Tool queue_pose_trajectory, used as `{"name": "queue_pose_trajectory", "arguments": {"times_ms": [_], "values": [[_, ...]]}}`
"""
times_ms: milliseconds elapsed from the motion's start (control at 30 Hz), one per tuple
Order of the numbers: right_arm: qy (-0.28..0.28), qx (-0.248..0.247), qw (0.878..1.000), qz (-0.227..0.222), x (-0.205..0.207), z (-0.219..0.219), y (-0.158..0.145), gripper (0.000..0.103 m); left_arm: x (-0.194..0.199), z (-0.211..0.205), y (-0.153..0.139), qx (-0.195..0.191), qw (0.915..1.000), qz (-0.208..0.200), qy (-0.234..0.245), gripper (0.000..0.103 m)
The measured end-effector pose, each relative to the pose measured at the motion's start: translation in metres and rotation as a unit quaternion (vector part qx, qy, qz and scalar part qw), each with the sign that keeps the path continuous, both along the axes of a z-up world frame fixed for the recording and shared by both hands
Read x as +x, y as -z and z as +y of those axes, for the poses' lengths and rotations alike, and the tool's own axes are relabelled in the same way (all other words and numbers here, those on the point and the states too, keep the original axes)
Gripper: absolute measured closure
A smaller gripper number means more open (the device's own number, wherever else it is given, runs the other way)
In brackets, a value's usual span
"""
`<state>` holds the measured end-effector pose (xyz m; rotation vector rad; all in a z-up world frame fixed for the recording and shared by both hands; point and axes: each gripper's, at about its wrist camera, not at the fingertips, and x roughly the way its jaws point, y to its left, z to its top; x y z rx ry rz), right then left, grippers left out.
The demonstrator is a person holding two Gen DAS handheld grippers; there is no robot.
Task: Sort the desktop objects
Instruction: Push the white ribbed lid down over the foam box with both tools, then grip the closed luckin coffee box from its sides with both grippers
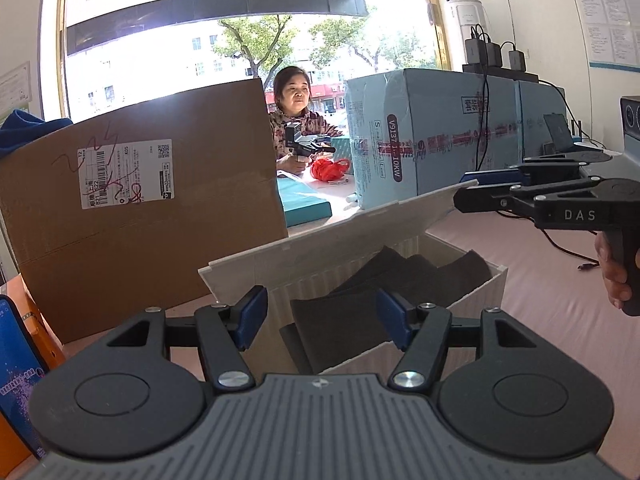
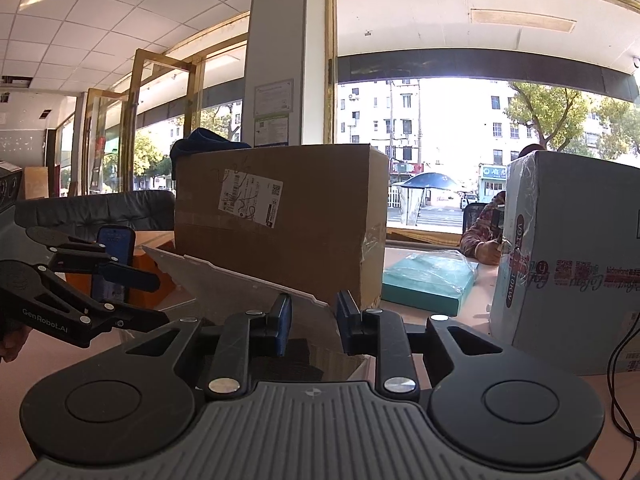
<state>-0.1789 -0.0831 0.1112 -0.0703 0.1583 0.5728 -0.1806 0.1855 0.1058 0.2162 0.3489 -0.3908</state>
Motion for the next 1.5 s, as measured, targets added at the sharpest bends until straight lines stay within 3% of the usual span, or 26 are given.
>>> {"name": "queue_pose_trajectory", "arguments": {"times_ms": [167, 367, 600, 733, 1000, 1133, 1367, 1500], "values": [[0.002, -0.012, 1.0, 0.005, -0.013, 0.001, 0.011, 0.08, -0.007, 0.017, -0.001, -0.025, 0.9995, 0.019, -0.006, 0.045], [0.003, -0.022, 1.0, 0.016, -0.02, 0.003, 0.022, 0.08, -0.008, 0.034, -0.008, -0.08, 0.9955, 0.05, -0.013, 0.045], [0.013, -0.039, 0.999, 0.026, -0.032, 0.003, 0.028, 0.08, -0.022, 0.03, -0.01, -0.059, 0.998, 0.023, -0.004, 0.033], [0.026, -0.04, 0.999, 0.023, -0.041, -0.003, 0.032, 0.07, -0.023, 0.029, -0.013, -0.051, 0.9986, 0.005, -0.015, 0.029], [0.035, -0.021, 0.999, 0.02, -0.037, 0.008, 0.021, 0.071, 0.002, 0.005, -0.003, -0.049, 0.9983, 0.019, -0.026, 0.029], [0.033, -0.041, 0.998, 0.034, -0.03, 0.026, 0.027, 0.079, 0.007, -0.005, 0.01, -0.029, 0.9986, 0.04, -0.016, 0.039], [0.032, -0.016, 0.998, 0.06, -0.024, 0.022, 0.037, 0.079, 0.003, -0.007, 0.024, -0.038, 0.9987, 0.025, -0.022, 0.034], [0.038, -0.007, 0.998, 0.046, -0.029, 0.023, 0.043, 0.078, 0.002, -0.009, 0.026, -0.038, 0.9988, 0.02, -0.023, 0.033]]}}
